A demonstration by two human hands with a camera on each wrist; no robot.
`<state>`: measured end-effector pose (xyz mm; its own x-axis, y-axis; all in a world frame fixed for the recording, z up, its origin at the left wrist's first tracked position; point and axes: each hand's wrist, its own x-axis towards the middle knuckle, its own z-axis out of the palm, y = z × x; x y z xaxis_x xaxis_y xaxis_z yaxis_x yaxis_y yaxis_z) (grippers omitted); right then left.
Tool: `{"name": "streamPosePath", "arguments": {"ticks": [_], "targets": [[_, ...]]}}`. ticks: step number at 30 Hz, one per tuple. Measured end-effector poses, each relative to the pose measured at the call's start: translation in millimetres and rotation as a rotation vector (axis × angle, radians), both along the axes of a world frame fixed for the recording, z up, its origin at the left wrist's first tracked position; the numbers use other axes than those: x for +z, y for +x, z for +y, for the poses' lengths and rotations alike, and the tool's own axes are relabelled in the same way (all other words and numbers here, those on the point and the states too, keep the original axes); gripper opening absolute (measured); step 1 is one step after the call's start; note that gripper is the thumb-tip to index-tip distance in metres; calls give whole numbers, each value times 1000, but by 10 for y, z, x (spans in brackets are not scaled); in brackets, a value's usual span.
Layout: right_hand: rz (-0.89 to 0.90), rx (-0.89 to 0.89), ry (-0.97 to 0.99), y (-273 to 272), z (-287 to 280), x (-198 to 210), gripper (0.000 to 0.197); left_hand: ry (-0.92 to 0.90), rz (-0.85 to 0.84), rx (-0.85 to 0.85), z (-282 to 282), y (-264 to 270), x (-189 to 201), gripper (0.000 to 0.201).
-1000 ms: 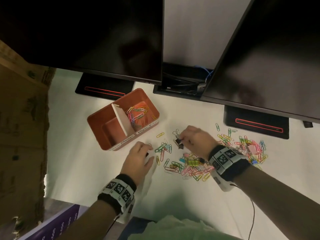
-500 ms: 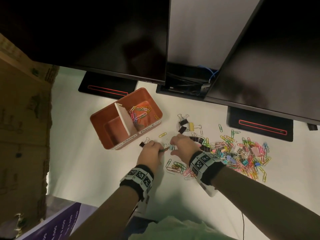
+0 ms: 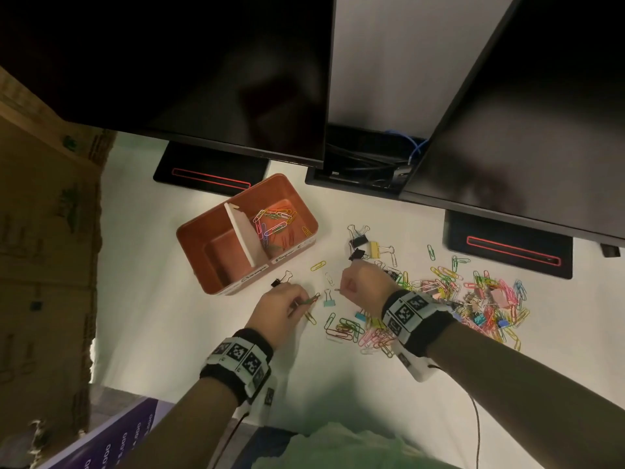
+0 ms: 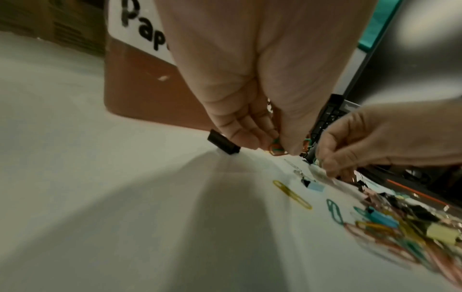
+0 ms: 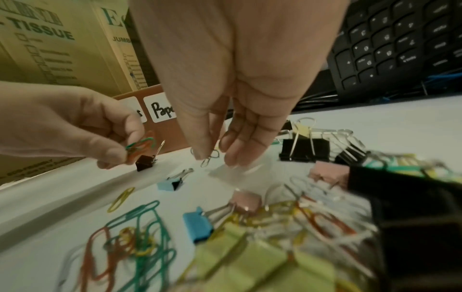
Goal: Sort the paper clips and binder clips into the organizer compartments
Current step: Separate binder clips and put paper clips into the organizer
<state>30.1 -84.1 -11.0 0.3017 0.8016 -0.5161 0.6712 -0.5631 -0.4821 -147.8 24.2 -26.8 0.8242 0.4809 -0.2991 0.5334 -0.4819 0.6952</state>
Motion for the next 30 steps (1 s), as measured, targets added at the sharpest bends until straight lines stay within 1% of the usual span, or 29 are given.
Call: {"name": "streamPosePath", "arguments": {"ticks": [3,5,7,9,11,14,16,19,20,22,24,25,26,30], "targets": [[1,-20,48,4,126,2,13,-39,-35,-77,7,-129,-54,13],[42,-67,0,-24,223,-33,22,-34,-29,-104,-12,-155,-95,22],[46,-95,-64,-53,299,-88,27,1,0,-134,-39,-127,-103,28],[11,-83,-90,-81,345,-152,26,43,10,-157,-59,-73,-115,24],[-40,-29,-110,-107,372,-199,21,75,18,-154,-74,-17,-117,19],[-107,22,-111,-141,366,-204,16,101,37,-149,-77,33,-125,17],[-96,50,-96,-141,336,-171,16,100,51,-167,-68,41,-123,17],[-32,59,-73,-94,281,-94,14,108,97,-212,-44,53,-121,17],[-7,45,-57,-72,282,-74,16,119,121,-231,-35,62,-112,16],[18,36,-24,-43,341,-46,28,149,155,-272,-18,86,-88,16],[13,49,-14,-25,439,-37,39,175,165,-298,-7,105,-63,16],[1,51,-24,-16,492,-35,40,181,163,-299,-6,104,-54,16],[-13,54,-36,-4,532,-47,38,180,163,-290,-8,102,-51,16],[-61,94,-94,33,633,-111,18,156,170,-232,-28,59,-72,16]]}}
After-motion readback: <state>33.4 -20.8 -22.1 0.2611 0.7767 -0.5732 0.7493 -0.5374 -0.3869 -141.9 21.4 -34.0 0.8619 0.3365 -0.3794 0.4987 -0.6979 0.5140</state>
